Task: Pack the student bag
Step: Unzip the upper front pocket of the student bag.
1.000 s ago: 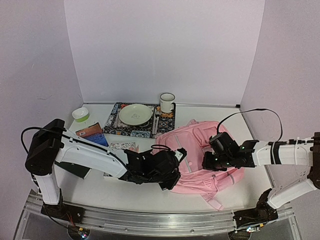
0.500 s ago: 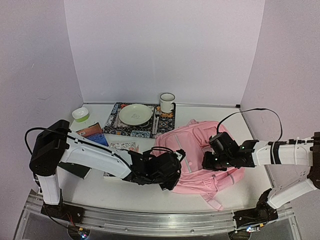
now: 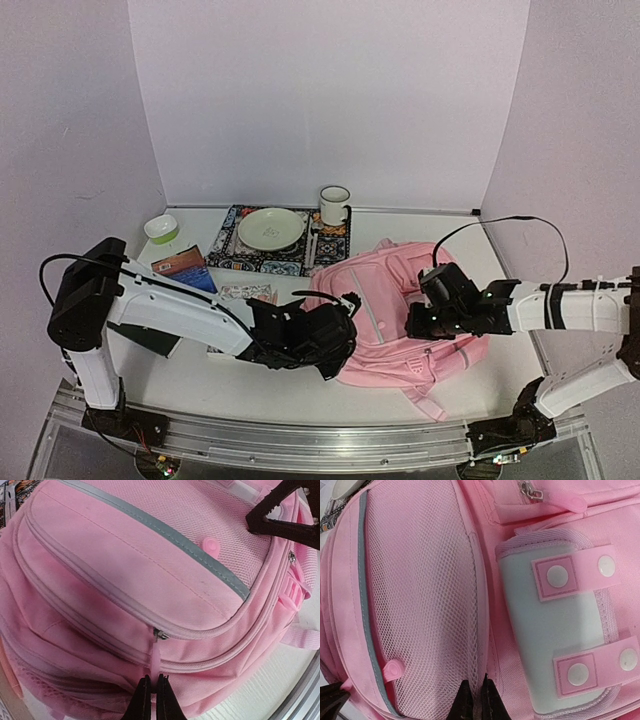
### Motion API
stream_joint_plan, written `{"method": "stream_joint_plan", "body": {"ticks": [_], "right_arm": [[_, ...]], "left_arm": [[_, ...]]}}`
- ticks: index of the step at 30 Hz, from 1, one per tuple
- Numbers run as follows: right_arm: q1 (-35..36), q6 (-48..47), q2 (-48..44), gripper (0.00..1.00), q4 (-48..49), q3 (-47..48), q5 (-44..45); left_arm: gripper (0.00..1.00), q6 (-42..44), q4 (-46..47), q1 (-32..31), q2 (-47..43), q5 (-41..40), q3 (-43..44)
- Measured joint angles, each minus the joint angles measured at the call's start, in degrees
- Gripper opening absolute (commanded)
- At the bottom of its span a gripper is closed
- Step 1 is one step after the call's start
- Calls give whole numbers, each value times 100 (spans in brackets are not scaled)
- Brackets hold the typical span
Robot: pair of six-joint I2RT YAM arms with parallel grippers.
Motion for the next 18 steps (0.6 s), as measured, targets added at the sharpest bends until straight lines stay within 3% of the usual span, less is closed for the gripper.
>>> {"method": "stream_joint_plan", "body": {"ticks": [14, 18], "right_arm": [[-291, -638, -647, 0, -280, -66, -354], [-342, -1044, -653, 20, -417, -9, -507]], "left_arm": [[0, 793, 158, 482, -713, 190, -384], [0, 1066, 167, 555, -770, 588, -384]]}}
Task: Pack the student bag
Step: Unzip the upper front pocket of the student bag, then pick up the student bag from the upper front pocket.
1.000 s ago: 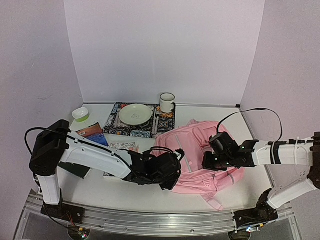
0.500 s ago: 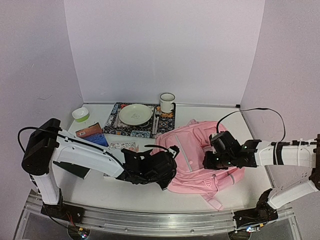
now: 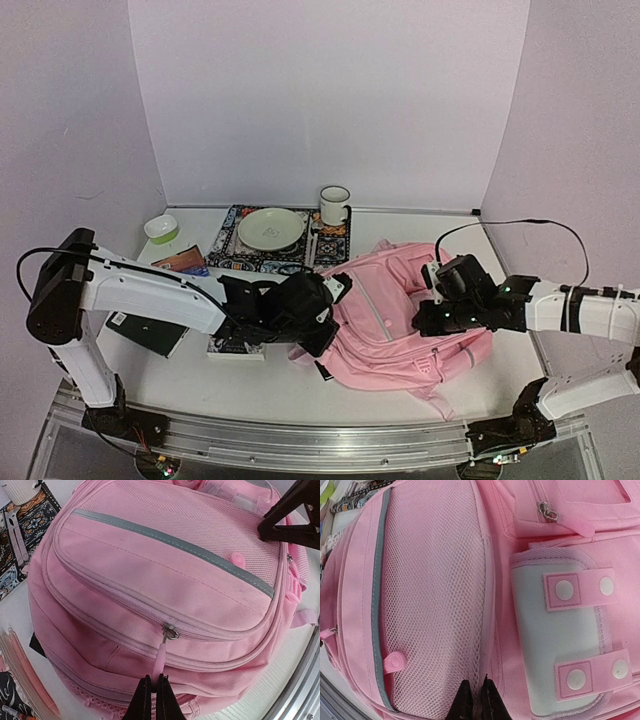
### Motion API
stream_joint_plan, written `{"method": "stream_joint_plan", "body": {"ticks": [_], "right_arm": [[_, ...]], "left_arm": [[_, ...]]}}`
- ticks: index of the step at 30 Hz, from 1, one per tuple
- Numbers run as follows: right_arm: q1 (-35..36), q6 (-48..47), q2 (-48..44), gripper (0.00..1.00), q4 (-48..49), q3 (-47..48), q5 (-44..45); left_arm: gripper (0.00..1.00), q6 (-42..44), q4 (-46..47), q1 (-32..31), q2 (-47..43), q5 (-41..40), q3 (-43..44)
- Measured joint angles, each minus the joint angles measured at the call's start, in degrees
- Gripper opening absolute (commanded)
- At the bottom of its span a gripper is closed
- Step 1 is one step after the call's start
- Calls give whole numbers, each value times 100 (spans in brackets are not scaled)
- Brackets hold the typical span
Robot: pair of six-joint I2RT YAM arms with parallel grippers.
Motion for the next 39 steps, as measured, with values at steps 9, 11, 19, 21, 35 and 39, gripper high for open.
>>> {"method": "stream_joint_plan", "body": {"ticks": [9, 11, 19, 21, 35, 39], "right_arm": [[433, -1040, -211, 56, -274, 455, -112], [722, -1266, -207, 57, -260, 604, -76], [1215, -1721, 263, 59, 42, 735, -70], [1248, -1766, 457, 59, 160, 749, -84], [1424, -1997, 1127, 0, 620, 896, 86], [1432, -2046, 1040, 0, 602, 889, 127]], "left_arm": [[0, 99, -37, 175, -56, 648, 217], [0, 88, -35, 217, -78, 773, 247], [0, 58, -33, 315, -102, 1150, 306], [0, 46, -31, 315, -102, 1192, 308], [0, 42, 24, 392, -173, 1287, 308], [0, 65, 48, 477, -212, 1343, 308]]}}
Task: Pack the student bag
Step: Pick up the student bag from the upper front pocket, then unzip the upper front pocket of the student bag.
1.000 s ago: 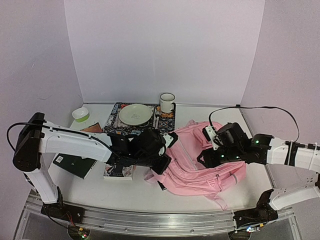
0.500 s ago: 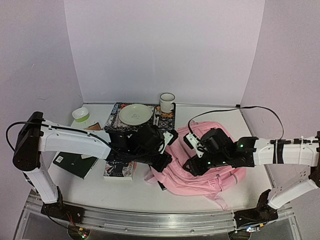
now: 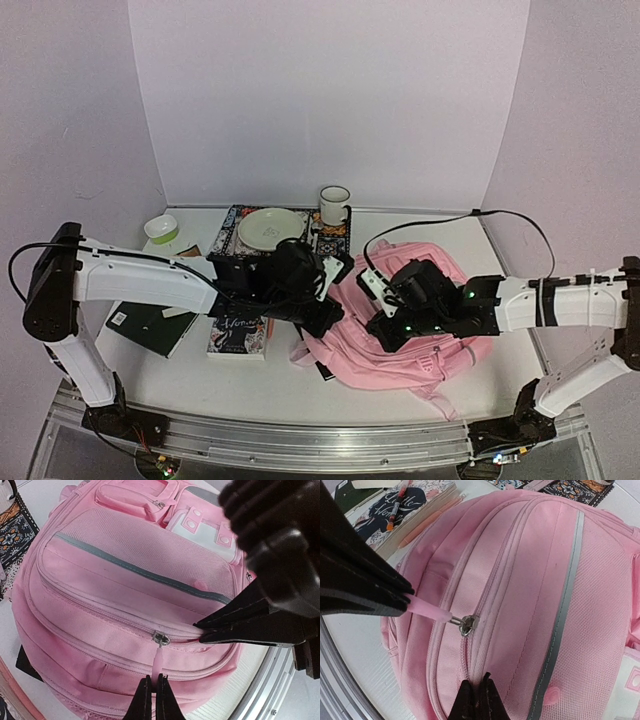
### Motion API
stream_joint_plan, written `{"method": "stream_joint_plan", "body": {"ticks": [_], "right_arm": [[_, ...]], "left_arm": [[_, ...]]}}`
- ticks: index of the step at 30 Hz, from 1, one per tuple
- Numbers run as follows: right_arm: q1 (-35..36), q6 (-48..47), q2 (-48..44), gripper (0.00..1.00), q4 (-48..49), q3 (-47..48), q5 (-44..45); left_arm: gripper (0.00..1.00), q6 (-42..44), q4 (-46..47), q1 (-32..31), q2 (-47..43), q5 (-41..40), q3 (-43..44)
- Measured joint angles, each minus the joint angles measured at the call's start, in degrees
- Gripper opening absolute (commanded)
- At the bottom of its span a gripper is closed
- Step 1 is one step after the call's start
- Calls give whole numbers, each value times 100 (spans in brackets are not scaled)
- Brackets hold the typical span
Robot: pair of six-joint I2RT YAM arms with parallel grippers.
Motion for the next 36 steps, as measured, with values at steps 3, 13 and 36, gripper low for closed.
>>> {"method": "stream_joint_plan", "body": {"ticks": [3, 13, 36], "right_arm": [[-10, -42, -252, 0, -68, -63, -12], [-17, -226, -1442, 0, -664, -458, -303], [-30, -112, -786, 67, -675, -76, 14]], "left_arm": [[0, 33, 51, 63, -31, 75, 0], [0, 325, 116, 701, -121, 81, 0], [0, 457, 731, 1517, 3, 1316, 87]]}}
